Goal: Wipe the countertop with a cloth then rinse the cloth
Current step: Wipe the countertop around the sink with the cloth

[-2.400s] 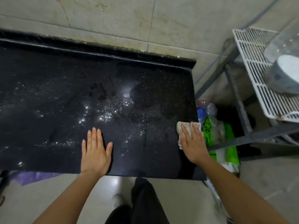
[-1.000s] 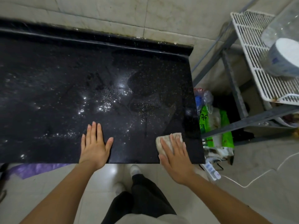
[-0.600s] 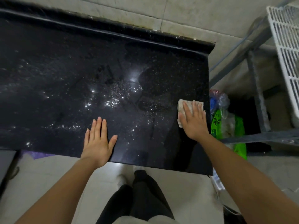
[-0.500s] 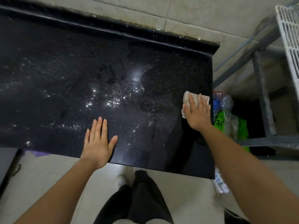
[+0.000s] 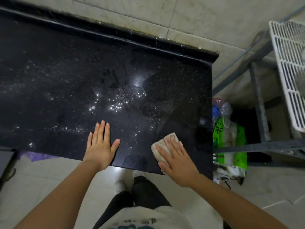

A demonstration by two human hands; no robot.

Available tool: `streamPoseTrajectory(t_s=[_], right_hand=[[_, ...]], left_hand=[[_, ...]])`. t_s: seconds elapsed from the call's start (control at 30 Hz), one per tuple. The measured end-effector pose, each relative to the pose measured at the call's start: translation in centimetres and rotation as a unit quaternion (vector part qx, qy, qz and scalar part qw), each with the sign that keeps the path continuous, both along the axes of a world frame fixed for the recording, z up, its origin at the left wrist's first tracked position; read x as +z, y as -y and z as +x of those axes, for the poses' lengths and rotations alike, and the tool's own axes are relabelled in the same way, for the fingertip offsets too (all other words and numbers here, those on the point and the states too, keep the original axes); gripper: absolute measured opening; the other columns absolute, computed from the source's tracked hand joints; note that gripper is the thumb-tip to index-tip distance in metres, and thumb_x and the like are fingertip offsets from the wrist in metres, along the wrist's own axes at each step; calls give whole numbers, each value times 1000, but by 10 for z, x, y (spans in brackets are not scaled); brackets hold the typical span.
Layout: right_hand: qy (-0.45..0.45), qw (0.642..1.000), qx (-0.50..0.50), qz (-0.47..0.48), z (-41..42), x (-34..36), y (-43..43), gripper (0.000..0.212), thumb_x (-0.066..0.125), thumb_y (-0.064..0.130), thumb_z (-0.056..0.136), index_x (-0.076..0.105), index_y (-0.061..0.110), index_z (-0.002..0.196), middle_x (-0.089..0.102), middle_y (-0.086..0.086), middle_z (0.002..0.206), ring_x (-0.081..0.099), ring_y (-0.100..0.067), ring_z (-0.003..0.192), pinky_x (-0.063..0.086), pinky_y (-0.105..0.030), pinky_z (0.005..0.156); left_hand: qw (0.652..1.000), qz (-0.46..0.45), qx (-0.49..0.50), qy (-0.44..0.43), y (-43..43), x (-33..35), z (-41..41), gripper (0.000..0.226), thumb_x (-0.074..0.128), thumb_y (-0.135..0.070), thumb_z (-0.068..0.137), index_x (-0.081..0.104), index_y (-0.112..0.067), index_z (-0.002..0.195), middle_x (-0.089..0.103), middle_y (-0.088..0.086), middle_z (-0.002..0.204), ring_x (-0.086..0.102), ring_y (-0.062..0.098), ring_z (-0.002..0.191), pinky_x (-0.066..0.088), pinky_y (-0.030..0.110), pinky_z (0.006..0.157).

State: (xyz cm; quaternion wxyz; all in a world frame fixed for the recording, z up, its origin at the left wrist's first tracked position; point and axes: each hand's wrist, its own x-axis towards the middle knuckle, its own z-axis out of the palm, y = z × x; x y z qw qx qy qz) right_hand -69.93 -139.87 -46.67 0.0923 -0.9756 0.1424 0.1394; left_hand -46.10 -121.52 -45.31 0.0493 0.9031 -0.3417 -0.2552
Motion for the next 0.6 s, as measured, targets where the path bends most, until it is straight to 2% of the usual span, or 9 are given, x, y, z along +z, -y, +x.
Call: streamPoseTrajectory(t_s=[0.07, 0.13, 0.23, 0.3, 0.43, 0.53, 0.6], right_hand=[[10, 995, 98, -1, 0, 3, 27, 54, 17, 51, 102, 9, 34, 152, 11, -7, 160, 7, -27, 148, 6, -42, 117], [8, 993, 117, -7, 12, 5, 59, 51, 13, 51, 102, 9, 35, 151, 15, -7, 158, 7, -24, 147, 6, -42, 116], [6, 999, -46, -3, 46, 7, 100, 58, -5, 59, 95, -3, 37, 148, 5, -6, 161, -5, -20, 147, 0, -42, 119], [-3, 991, -133, -4, 67, 5, 123, 60, -6, 60, 88, -8, 40, 145, -6, -2, 161, -11, -18, 147, -7, -38, 118], [-13, 975, -221, 17, 107, 8, 158, 55, 10, 51, 99, -2, 38, 151, -12, -3, 161, -14, -19, 147, -9, -41, 118], [-18, 957, -287, 31, 132, 11, 161, 55, 11, 48, 101, -3, 35, 152, -13, -6, 161, -17, -22, 146, -12, -42, 117], [-21, 957, -287, 38, 137, 14, 153, 56, 11, 49, 101, -4, 34, 152, -15, -7, 160, -19, -23, 146, -14, -42, 116]], left_hand=[[1000, -2, 2, 2, 0, 1, -1, 75, 2, -59, 86, -23, -19, 144, -31, -3, 150, -33, 12, 136, -18, 33, 113], [1000, -7, 8, 5, 0, 0, 0, 73, 1, -60, 86, -25, -21, 142, -29, -3, 152, -32, 11, 136, -17, 33, 114], [1000, -11, 7, 6, -1, -2, 1, 75, -10, -69, 83, -28, -23, 140, -33, -6, 149, -34, 10, 135, -20, 30, 111], [1000, -7, 9, 2, -2, -5, 2, 80, -14, -69, 74, -29, -24, 139, -36, -8, 146, -36, 9, 135, -21, 29, 110], [1000, -13, 16, 3, -2, -10, 3, 82, -13, -71, 74, -26, -24, 141, -33, -9, 149, -34, 7, 136, -20, 30, 112], [1000, -13, 19, 9, -2, -10, 2, 83, -12, -71, 75, -24, -25, 142, -32, -10, 149, -34, 6, 135, -20, 29, 112], [1000, -17, 18, 11, -2, -10, 2, 83, -10, -71, 76, -22, -24, 143, -30, -10, 149, -33, 5, 136, -19, 29, 112]])
